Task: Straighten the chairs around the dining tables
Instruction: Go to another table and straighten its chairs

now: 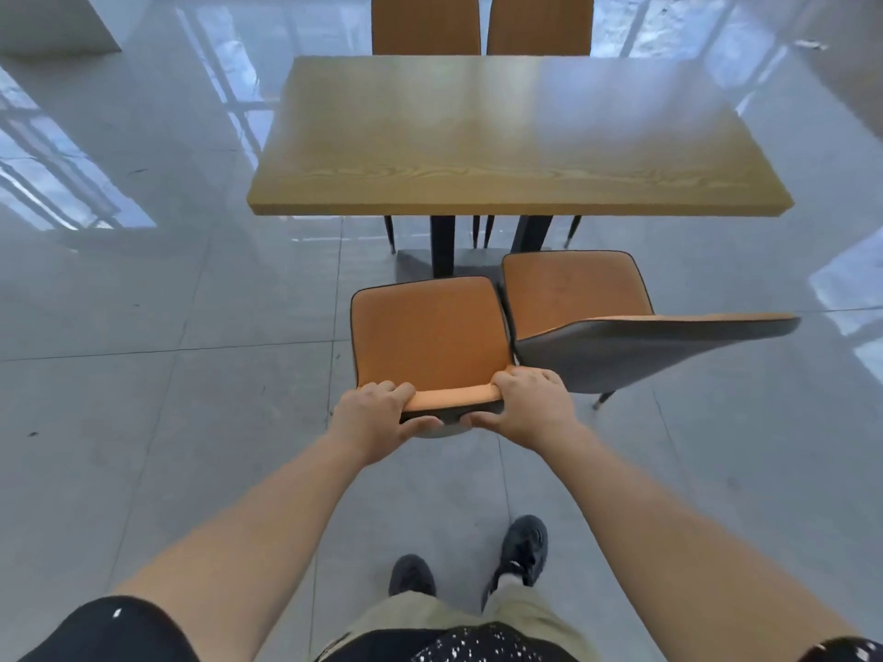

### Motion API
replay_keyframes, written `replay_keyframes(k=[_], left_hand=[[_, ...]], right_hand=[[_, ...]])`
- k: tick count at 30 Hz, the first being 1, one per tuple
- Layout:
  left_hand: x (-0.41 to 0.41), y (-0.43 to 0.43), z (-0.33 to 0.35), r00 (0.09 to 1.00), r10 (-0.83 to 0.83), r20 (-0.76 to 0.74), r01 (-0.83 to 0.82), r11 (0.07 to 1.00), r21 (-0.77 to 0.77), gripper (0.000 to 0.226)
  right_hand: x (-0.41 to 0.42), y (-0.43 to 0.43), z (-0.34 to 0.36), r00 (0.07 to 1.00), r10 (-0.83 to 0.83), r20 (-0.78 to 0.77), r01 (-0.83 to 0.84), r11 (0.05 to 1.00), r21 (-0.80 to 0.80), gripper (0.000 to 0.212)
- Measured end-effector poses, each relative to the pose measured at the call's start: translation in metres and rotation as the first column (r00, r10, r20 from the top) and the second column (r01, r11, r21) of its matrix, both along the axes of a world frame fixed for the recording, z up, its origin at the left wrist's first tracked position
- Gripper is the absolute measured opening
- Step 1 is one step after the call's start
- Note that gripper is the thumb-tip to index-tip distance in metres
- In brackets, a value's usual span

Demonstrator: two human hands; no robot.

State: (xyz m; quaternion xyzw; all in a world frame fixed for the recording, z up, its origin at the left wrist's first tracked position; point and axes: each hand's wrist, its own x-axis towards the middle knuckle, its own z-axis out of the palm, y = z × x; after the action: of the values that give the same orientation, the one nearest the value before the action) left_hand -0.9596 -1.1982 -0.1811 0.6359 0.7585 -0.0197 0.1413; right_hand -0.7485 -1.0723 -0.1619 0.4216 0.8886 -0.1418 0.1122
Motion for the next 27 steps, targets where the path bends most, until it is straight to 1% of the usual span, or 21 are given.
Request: replay_keyframes(k=[3,4,6,8,9,13,17,21,27], left_hand=[[0.003,-0.009,-0.001,0.998,0.055,-0.036,-0.054,0.998,0.011,0.087],[0.006,-0.013,-0.002,0.994,0.096,-0.050,-0.094,0.995,0.029,0.088],[0.015,-0.020,-0.005,0.976,0.209,-0.069,-0.206,0.978,0.039,0.083],[0.020,-0.023,-0.009,0.946,0.319,-0.049,-0.318,0.948,0.026,0.080],[0.020,-0.022,-0.010,0.938,0.344,-0.025,-0.344,0.939,0.013,0.081],[0.008,-0.009,-0.010,0.952,0.306,0.021,-0.307,0.952,0.006,0.085],[-0.011,-0.002,-0.011,0.947,0.315,0.057,-0.316,0.949,0.011,0.088],[-0.020,0.011,-0.009,0.954,0.298,0.029,-0.298,0.954,0.023,0.087],[-0.037,0.029,-0.010,0.951,0.299,0.076,-0.302,0.953,0.031,0.088]], right_hand=[[-0.002,-0.006,-0.003,1.000,-0.017,-0.008,0.017,1.000,-0.001,0.064],[-0.001,-0.008,-0.004,0.999,-0.024,-0.021,0.024,1.000,0.004,0.064],[0.001,-0.012,-0.008,0.998,-0.042,-0.055,0.043,0.999,0.027,0.063],[0.002,-0.013,-0.010,0.997,-0.057,-0.049,0.058,0.998,0.032,0.063],[0.002,-0.013,-0.012,0.997,-0.062,-0.044,0.064,0.998,0.030,0.064],[-0.001,-0.005,-0.013,0.995,-0.076,-0.068,0.079,0.996,0.038,0.063],[-0.018,-0.001,-0.013,0.993,-0.080,-0.084,0.083,0.996,0.032,0.061],[-0.026,0.010,-0.014,0.991,-0.087,-0.098,0.091,0.995,0.029,0.060],[-0.041,0.028,-0.015,0.993,-0.080,-0.086,0.081,0.997,0.004,0.063]])
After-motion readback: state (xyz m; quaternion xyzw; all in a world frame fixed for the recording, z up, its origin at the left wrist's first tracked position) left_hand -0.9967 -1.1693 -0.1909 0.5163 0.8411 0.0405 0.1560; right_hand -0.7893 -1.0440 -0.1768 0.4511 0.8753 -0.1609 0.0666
